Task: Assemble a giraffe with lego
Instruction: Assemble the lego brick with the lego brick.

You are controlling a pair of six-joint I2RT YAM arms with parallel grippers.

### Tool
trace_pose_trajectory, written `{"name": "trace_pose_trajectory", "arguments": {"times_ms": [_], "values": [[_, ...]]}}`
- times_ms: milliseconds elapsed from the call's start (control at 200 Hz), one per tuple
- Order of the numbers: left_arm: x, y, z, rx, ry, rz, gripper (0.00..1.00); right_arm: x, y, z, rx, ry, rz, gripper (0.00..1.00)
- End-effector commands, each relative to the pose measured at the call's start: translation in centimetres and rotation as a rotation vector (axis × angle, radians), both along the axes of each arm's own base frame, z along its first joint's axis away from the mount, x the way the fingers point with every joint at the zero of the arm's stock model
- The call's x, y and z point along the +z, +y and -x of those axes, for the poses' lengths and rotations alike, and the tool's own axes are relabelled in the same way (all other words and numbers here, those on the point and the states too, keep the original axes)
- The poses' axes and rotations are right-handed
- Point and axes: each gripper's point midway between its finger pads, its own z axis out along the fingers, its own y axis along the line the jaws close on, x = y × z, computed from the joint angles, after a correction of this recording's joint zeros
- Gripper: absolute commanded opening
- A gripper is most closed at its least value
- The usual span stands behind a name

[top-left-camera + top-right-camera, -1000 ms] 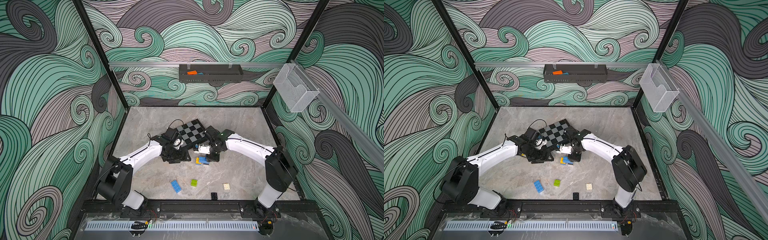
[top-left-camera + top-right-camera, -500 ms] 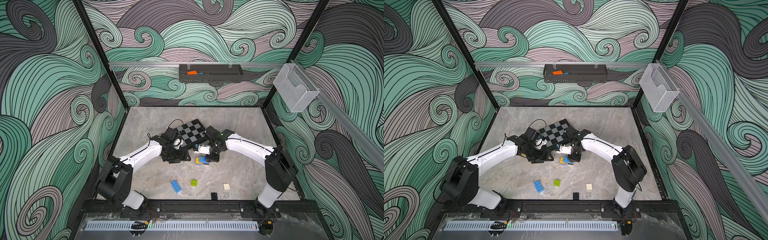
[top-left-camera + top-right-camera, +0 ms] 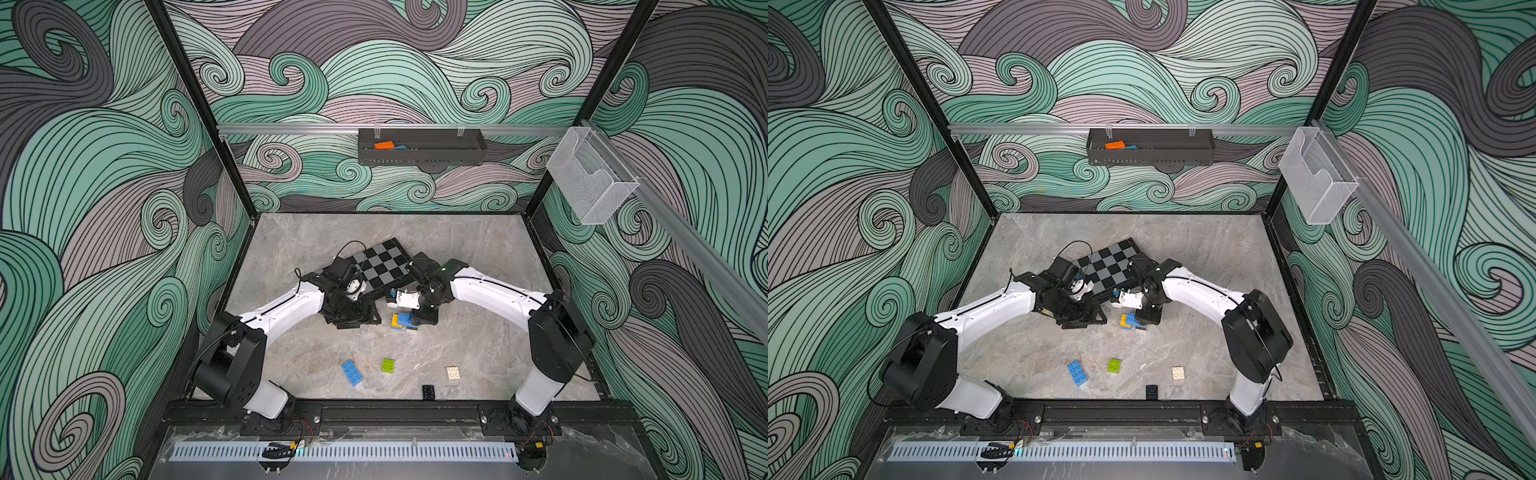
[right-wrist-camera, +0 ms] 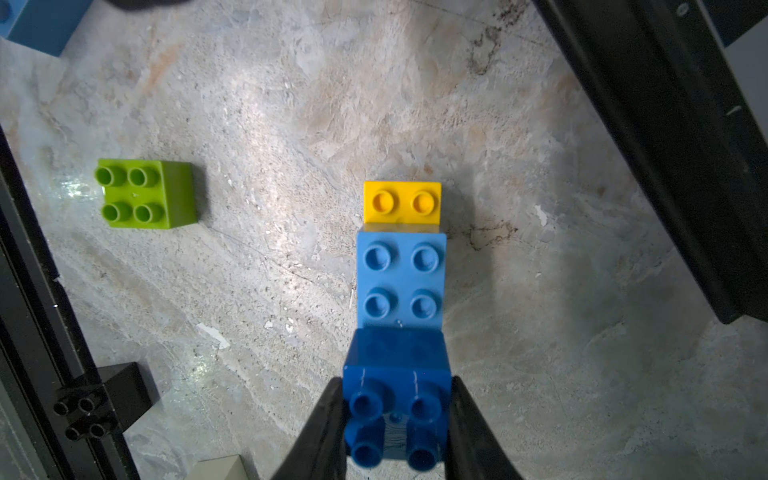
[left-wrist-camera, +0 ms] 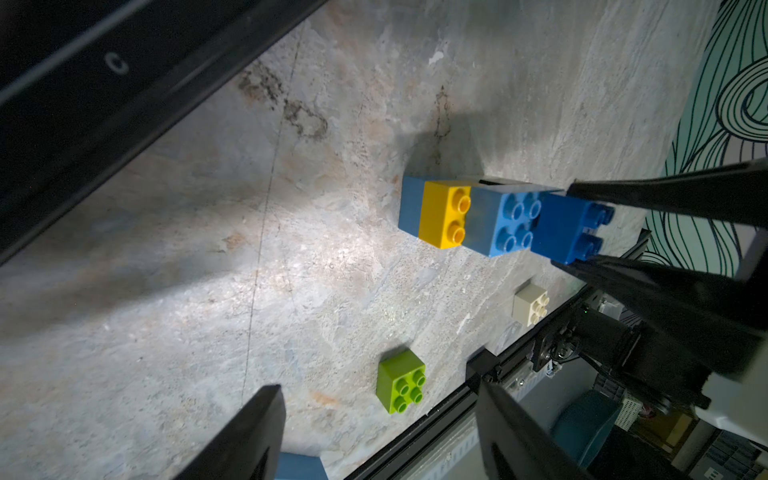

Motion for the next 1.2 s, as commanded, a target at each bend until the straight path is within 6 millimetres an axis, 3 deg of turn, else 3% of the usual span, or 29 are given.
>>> {"name": "trace_pose_trajectory", "arguments": {"times_ms": [0,720,881,996,1196], "values": [[0.8,0.2,0.1,0.003,-0.014,0.017,0.77,-2.1,-0.4,1.5,0.001,0.094,0.026,0.16],[1.0,0.5,-0.4,0.031,-0.025,0.029,0.77,-5.3,-2.0,2.4,-0.083,0.187,0.171,0.15],[1.1,0.6,-0.4,0.033,-0.027,0.028,0.77,-4.9,-1.6,2.7,-0.093,0.205,0.141,0.15],[1.3,0.7,-0.5,0.037,-0.032,0.029,0.78,-3.8,-0.7,2.4,-0.104,0.192,0.088,0.22],[1.7,0.7,-0.8,0.042,-0.044,0.032,0.79,-0.8,0.5,0.9,-0.137,0.093,-0.012,0.43]]}}
